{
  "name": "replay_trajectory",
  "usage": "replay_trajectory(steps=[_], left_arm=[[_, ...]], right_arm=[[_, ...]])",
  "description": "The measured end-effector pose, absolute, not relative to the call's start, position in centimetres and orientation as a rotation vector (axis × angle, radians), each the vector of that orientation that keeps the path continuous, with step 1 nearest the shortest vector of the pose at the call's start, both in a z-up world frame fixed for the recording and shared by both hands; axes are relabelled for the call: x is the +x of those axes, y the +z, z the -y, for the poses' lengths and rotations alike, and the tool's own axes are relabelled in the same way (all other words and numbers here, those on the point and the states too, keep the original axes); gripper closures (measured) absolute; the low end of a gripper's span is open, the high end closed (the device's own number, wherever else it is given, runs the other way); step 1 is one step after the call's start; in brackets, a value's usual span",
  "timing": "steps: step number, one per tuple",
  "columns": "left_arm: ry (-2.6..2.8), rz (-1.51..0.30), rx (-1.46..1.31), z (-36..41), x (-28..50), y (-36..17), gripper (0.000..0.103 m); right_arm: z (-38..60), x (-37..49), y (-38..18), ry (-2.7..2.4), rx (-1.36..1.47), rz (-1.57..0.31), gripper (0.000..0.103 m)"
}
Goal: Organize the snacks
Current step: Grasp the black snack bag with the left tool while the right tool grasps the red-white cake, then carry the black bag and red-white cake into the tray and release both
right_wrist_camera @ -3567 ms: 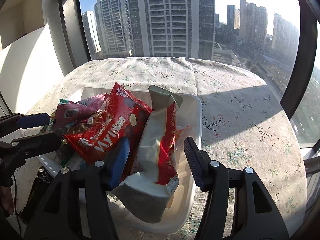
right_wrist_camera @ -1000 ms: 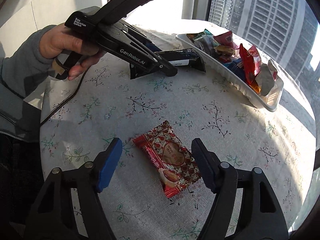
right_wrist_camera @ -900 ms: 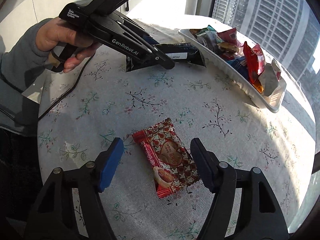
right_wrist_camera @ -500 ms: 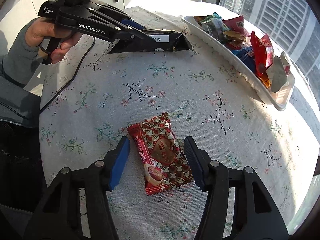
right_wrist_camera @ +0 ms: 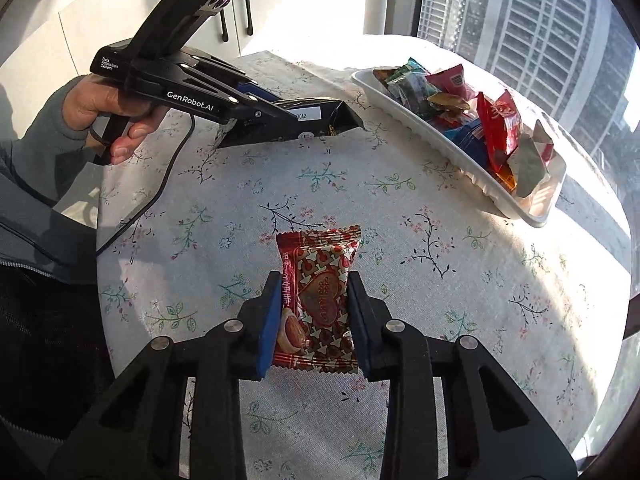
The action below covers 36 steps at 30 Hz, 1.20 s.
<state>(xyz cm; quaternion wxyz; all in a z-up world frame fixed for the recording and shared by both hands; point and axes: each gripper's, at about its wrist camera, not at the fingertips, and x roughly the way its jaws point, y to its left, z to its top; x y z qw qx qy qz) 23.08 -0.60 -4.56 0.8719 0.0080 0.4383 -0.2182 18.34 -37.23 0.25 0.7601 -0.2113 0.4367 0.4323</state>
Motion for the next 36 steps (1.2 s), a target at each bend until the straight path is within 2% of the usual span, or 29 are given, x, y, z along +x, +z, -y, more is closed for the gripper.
replay_trajectory(steps=[4,6,9,14,15,16,18,20,21,22,24,27,29,36], left_arm=[[-0.443,-0.85,-0.028,-0.2,23.8,-2.2,0.077],[-0.44,-0.814,-0.038,-0.2,24.6,-0.8,0.084],[-0.437,-0.777,-0.04,0.4,26.8,1.0,0.084],[-0.421,-0.816,-0.007,0.8,28.5,0.7,0.084],[-0.407,-0.82,0.027,0.8,27.9,0.7,0.074],[-0.388,-0.837,0.063,0.8,27.5,0.5,0.041],[-0.345,-0.864,0.143,0.9,26.9,-0.7,0.001],[-0.321,-0.908,0.21,1.0,26.8,-2.6,0.005],[-0.327,-0.943,0.217,1.0,27.0,-3.6,0.014],[-0.327,-0.969,0.224,1.0,27.1,-4.4,0.027],[-0.32,-1.003,0.251,1.0,27.2,-5.8,0.042],[-0.332,-1.017,0.262,1.1,26.9,-6.7,0.057],[-0.356,-1.015,0.259,1.3,26.7,-6.7,0.076],[-0.371,-0.967,0.154,0.3,27.1,-5.0,0.078]], right_arm=[[37.5,19.6,3.1,0.889,-0.341,-0.852,0.074],[37.4,20.9,4.4,0.855,-0.269,-0.813,0.074],[36.9,24.4,6.0,0.78,-0.168,-0.774,0.074],[35.8,29.3,5.5,0.714,-0.077,-0.795,0.074],[35.5,29.9,5.2,0.719,-0.07,-0.804,0.074],[35.3,30.0,4.9,0.724,-0.078,-0.804,0.074],[34.7,29.9,4.1,0.735,-0.112,-0.809,0.074],[34.3,29.9,3.3,0.743,-0.119,-0.82,0.074],[34.2,29.9,3.0,0.741,-0.119,-0.825,0.074],[34.0,30.0,2.7,0.739,-0.122,-0.831,0.074],[33.6,29.8,2.5,0.743,-0.13,-0.831,0.074],[33.5,28.7,2.8,0.749,-0.148,-0.822,0.074],[33.5,28.2,3.0,0.752,-0.153,-0.819,0.074],[34.4,26.7,3.7,0.732,-0.141,-0.797,0.074]])
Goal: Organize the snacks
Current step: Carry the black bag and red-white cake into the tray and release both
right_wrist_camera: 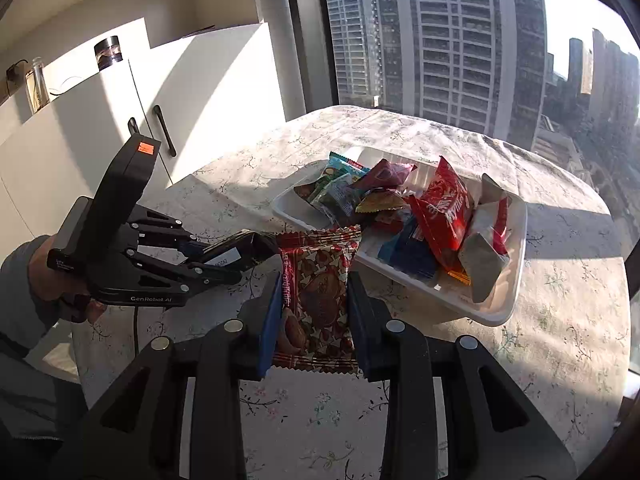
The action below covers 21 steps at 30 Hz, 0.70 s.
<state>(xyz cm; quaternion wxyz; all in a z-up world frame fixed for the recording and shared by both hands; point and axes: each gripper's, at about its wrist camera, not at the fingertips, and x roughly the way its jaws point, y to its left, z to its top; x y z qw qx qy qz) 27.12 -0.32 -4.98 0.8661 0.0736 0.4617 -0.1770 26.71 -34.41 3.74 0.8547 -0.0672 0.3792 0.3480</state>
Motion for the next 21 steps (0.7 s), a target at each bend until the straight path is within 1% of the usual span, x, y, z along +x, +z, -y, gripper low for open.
replay_trajectory(steps=[5,9,14,21], left_arm=[[-0.377,-0.874,0.046,-0.8,29.6,-0.6,0.078],[-0.377,-0.836,0.0,-0.4,33.0,1.5,0.078],[-0.372,-0.834,-0.051,1.1,38.2,1.6,0.078],[-0.357,-0.88,-0.089,3.0,43.4,-0.6,0.078]], right_arm=[[34.9,27.4,5.2,0.691,-0.108,-0.773,0.074],[34.9,29.8,5.9,0.625,-0.044,-0.785,0.074],[35.0,35.1,5.7,0.539,0.052,-0.837,0.074],[32.7,41.3,4.0,0.481,0.013,-0.881,0.074]])
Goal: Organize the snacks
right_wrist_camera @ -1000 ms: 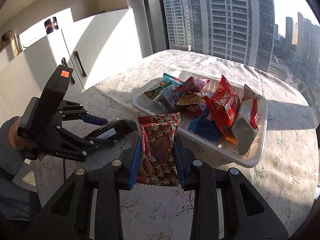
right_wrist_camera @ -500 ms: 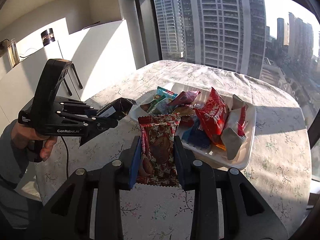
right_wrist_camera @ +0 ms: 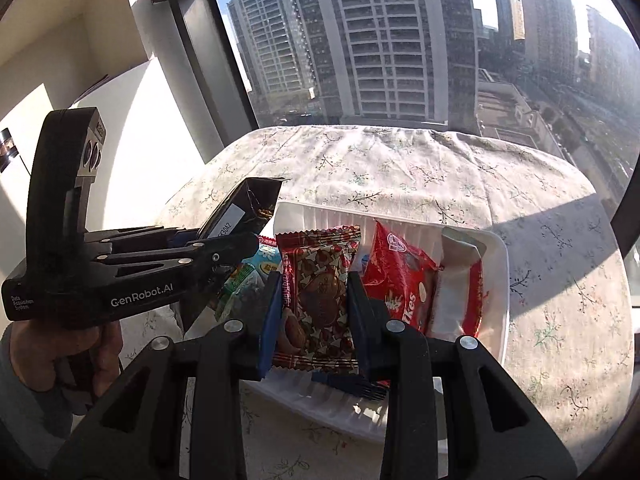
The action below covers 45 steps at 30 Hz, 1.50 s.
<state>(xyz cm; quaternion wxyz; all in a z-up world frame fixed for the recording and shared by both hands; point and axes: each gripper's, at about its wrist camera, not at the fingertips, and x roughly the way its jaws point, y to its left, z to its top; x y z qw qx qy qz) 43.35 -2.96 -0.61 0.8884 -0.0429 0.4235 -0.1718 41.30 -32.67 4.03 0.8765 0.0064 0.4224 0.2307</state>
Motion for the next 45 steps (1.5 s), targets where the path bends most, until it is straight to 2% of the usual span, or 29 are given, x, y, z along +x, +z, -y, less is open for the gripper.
replay_trajectory(steps=[5,13,19,24,28,30,32,34,36,45], left_arm=[[-0.353,-0.916,-0.091,3.4,44.3,-3.1,0.073],[-0.352,-0.905,-0.088,3.5,44.6,-3.9,0.067],[-0.333,-0.872,-0.088,2.9,43.9,-2.9,0.05],[-0.332,-0.85,-0.088,2.4,42.8,-2.1,0.04],[-0.34,-0.809,-0.076,2.2,41.0,-0.8,0.032],[-0.343,-0.773,-0.067,1.9,39.5,0.2,0.023],[-0.338,-0.732,-0.073,1.3,37.8,1.2,0.01],[-0.348,-0.686,-0.085,0.7,35.8,2.1,0.002],[-0.344,-0.648,-0.07,0.3,33.7,2.8,0.0],[-0.272,-0.436,0.016,-0.1,23.9,3.8,0.0]], right_arm=[[31.7,43.8,1.5,0.455,-0.008,-0.928,0.074],[30.8,44.7,-0.9,0.413,-0.077,-0.926,0.072],[30.9,44.4,-0.8,0.404,-0.095,-0.916,0.068],[31.3,43.8,0.0,0.394,-0.101,-0.893,0.057],[31.4,42.3,1.2,0.378,-0.125,-0.849,0.054],[31.8,40.7,2.5,0.37,-0.123,-0.806,0.045],[32.2,38.8,3.8,0.359,-0.111,-0.759,0.039],[32.7,36.4,5.2,0.352,-0.098,-0.701,0.032],[33.2,33.6,6.1,0.344,-0.091,-0.639,0.02],[35.7,20.0,7.8,0.294,-0.039,-0.428,0.003]])
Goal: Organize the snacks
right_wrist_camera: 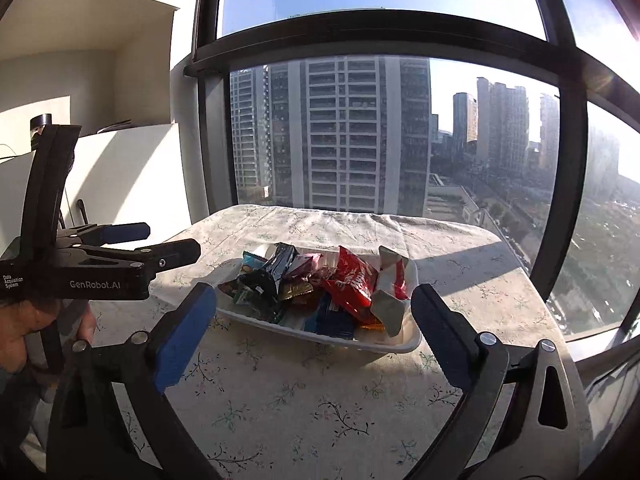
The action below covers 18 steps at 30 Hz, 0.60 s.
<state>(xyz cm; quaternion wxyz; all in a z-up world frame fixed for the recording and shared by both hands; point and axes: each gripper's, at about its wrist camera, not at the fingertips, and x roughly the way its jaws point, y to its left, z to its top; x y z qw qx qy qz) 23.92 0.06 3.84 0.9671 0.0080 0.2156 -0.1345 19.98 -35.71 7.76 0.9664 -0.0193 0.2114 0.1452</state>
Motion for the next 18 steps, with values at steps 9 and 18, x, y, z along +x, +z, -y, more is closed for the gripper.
replay_trajectory(steps=[9,18], left_arm=[[-0.236,-0.241,0.021,-0.4,15.3,5.0,0.0],[-0.115,-0.224,0.029,-2.0,8.6,4.6,0.0]], right_arm=[[37.4,11.9,9.0,0.24,0.013,-0.345,0.001],[36.6,6.2,9.4,0.247,0.004,-0.293,0.001]])
